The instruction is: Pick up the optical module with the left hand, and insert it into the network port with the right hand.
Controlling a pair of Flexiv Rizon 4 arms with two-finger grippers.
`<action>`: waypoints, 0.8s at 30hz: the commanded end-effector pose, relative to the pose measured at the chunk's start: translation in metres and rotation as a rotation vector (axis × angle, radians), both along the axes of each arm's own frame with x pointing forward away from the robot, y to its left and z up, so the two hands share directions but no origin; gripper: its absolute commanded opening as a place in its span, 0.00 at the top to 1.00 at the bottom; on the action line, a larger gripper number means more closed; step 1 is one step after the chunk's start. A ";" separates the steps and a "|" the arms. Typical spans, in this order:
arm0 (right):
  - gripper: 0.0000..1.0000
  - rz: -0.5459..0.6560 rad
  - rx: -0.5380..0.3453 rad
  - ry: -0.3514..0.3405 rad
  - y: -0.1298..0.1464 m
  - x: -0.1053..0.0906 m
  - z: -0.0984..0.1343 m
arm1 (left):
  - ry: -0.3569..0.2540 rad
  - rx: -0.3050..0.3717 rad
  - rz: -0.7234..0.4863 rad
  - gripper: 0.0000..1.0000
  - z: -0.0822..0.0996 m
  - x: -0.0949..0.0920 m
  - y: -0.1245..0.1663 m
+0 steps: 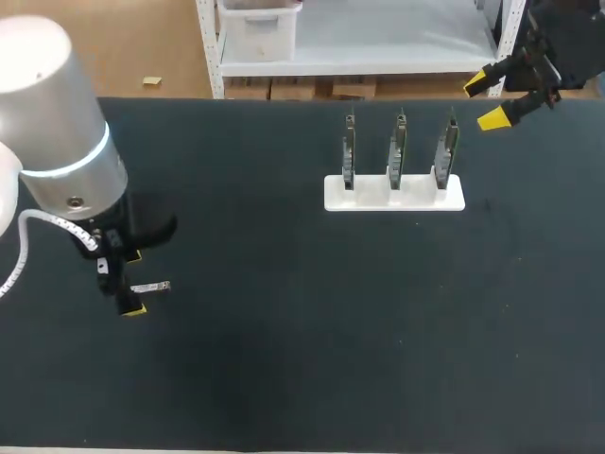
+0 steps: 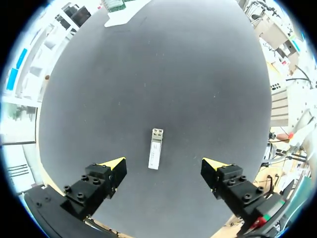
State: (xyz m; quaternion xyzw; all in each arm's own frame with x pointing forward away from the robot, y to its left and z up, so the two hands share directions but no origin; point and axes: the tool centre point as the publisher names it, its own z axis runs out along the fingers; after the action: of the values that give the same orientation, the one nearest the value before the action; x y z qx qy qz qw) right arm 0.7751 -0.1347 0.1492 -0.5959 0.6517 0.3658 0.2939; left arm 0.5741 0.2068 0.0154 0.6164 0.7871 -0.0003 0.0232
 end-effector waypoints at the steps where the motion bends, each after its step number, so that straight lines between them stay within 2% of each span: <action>1: 0.00 -0.003 -0.001 -0.002 0.000 -0.002 0.000 | 0.016 0.003 -0.008 0.00 -0.007 0.004 0.004; 24: 0.00 -0.003 -0.001 -0.002 0.000 -0.002 0.000 | 0.057 -0.009 -0.070 0.00 -0.027 0.015 0.008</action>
State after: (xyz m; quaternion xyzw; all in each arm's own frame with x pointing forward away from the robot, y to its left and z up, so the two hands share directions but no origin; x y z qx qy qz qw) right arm 0.7750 -0.1347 0.1492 -0.5959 0.6517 0.3658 0.2939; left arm 0.5847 0.2149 -0.0090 0.6423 0.7662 -0.0184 0.0059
